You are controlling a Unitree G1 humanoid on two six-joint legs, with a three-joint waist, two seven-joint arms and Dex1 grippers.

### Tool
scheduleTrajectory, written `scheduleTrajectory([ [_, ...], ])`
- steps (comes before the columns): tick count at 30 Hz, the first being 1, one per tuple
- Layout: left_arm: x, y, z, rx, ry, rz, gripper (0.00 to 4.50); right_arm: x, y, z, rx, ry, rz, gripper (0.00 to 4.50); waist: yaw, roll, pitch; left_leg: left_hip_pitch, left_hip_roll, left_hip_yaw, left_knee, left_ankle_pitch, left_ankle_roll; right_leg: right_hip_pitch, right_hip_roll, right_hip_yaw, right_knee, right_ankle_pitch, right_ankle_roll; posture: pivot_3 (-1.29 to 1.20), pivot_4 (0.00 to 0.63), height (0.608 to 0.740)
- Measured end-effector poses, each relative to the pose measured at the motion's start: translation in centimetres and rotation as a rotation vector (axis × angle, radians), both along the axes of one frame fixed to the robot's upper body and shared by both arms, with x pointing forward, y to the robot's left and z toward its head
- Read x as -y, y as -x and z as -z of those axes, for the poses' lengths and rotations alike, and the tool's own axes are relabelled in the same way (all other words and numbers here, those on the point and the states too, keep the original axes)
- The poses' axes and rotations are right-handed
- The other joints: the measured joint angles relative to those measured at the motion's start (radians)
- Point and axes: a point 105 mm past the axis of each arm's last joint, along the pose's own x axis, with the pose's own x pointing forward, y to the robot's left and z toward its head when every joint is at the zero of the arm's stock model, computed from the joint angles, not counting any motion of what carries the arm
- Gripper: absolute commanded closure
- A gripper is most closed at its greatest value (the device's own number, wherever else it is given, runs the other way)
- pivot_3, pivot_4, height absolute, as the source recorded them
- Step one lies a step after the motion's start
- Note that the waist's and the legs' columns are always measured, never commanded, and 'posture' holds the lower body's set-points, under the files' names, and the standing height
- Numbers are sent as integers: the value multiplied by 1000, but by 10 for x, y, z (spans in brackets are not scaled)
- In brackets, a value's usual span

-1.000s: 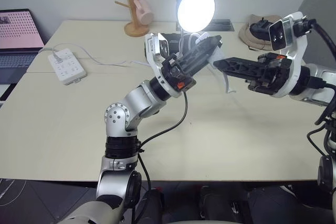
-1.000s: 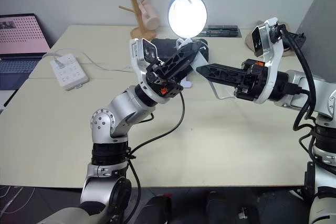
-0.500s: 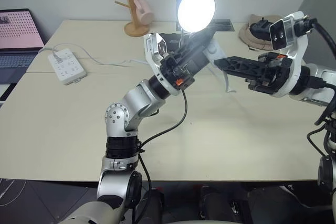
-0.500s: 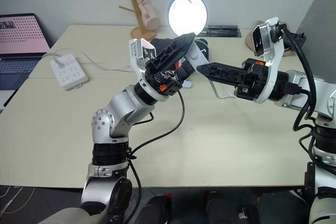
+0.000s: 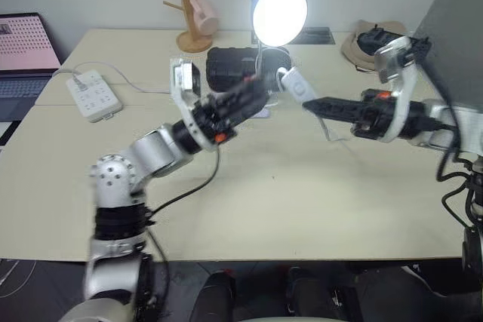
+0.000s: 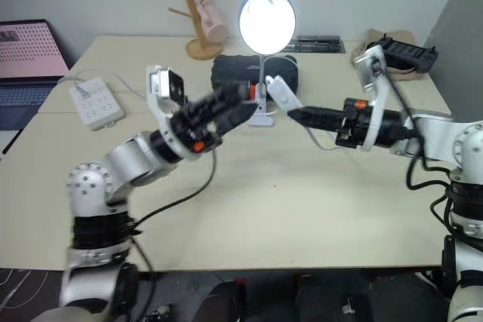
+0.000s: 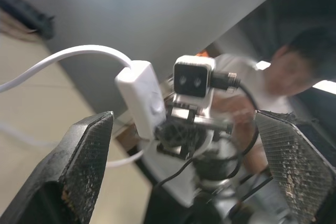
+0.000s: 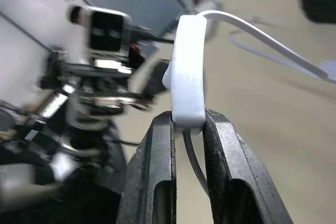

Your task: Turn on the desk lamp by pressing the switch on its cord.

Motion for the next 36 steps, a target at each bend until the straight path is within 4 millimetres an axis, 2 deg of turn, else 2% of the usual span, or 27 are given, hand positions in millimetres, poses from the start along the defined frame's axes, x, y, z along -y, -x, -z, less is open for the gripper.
scheduleTrajectory([
  [3, -20, 2, 22, 182, -342, -27, 34, 1, -23, 33, 130, 282, 31, 4146, -2, 1, 1, 0, 0, 1, -2, 0, 0, -1, 1, 1, -2, 0, 0, 0, 150, 740],
  [5, -32, -7, 29, 312, -503, -66, 34, 2, -36, 49, 217, 432, 19, 4146, -2, 2, 1, 0, 0, 2, -4, 0, 0, -1, 0, 1, -3, 0, 0, 0, 150, 740],
  [8, -49, -21, 46, 528, -768, -77, 34, -2, -48, 78, 388, 669, -97, 4146, 2, 2, 2, 0, 1, 2, -6, 1, -1, -2, 0, 0, -6, 0, -1, 0, 150, 740],
  [10, -53, -22, 51, 595, -824, -47, 34, -7, -50, 92, 410, 709, -161, 4146, 2, 2, 2, -3, 2, 1, -6, 2, -3, -5, -1, 0, -6, 0, -1, 0, 150, 740],
  [14, -54, -19, 54, 641, -850, 12, 34, -9, -54, 103, 438, 742, -221, 4146, 2, 2, 3, -18, 4, -3, 1, 4, -6, -20, -4, 0, 3, 0, -1, 0, 150, 740],
  [15, -56, -19, 55, 642, -858, 21, 0, -8, -55, 106, 439, 753, -232, 3446, 2, 2, 3, -18, 2, -2, 1, 4, -6, -20, -4, 0, 3, 0, -1, 0, 150, 740],
  [18, -61, -21, 57, 639, -880, 38, 0, -4, -53, 114, 407, 753, -269, 2817, 2, 2, 3, -17, 2, -2, 1, 2, -4, -20, -4, -1, 4, 0, -1, 0, 150, 740],
  [24, -67, -24, 59, 645, -917, 53, 0, 0, -45, 105, 403, 694, -271, 1320, 1, 2, 3, -17, 2, -3, 1, 1, -2, -19, -3, -2, 5, 0, -1, 0, 150, 740],
  [26, -69, -26, 57, 639, -926, 56, 0, 4, -39, 101, 392, 675, -266, 704, 1, 2, 3, -17, 1, -3, 1, 1, -2, -19, -3, -2, 5, 0, -1, 0, 150, 740],
  [29, -75, -30, 56, 629, -944, 58, 0, 12, -24, 93, 379, 656, -271, 71, 3, 2, 3, -17, 1, -3, 2, 1, -2, -19, -3, -2, 5, 0, -1, 0, 150, 740],
  [33, -89, -38, 51, 597, -965, 43, 0, 30, -2, 73, 359, 630, -253, 31, 4, 2, 3, -17, 1, -3, 2, 1, -2, -17, -3, -3, 5, 0, -1, 0, 150, 740],
  [36, -93, -45, 34, 608, -957, 32, 0, 38, 8, 51, 402, 584, -184, 31, 2, 1, 3, -15, 0, -2, 3, 1, -2, -16, -1, -3, 5, 0, -1, 0, 150, 740],
])
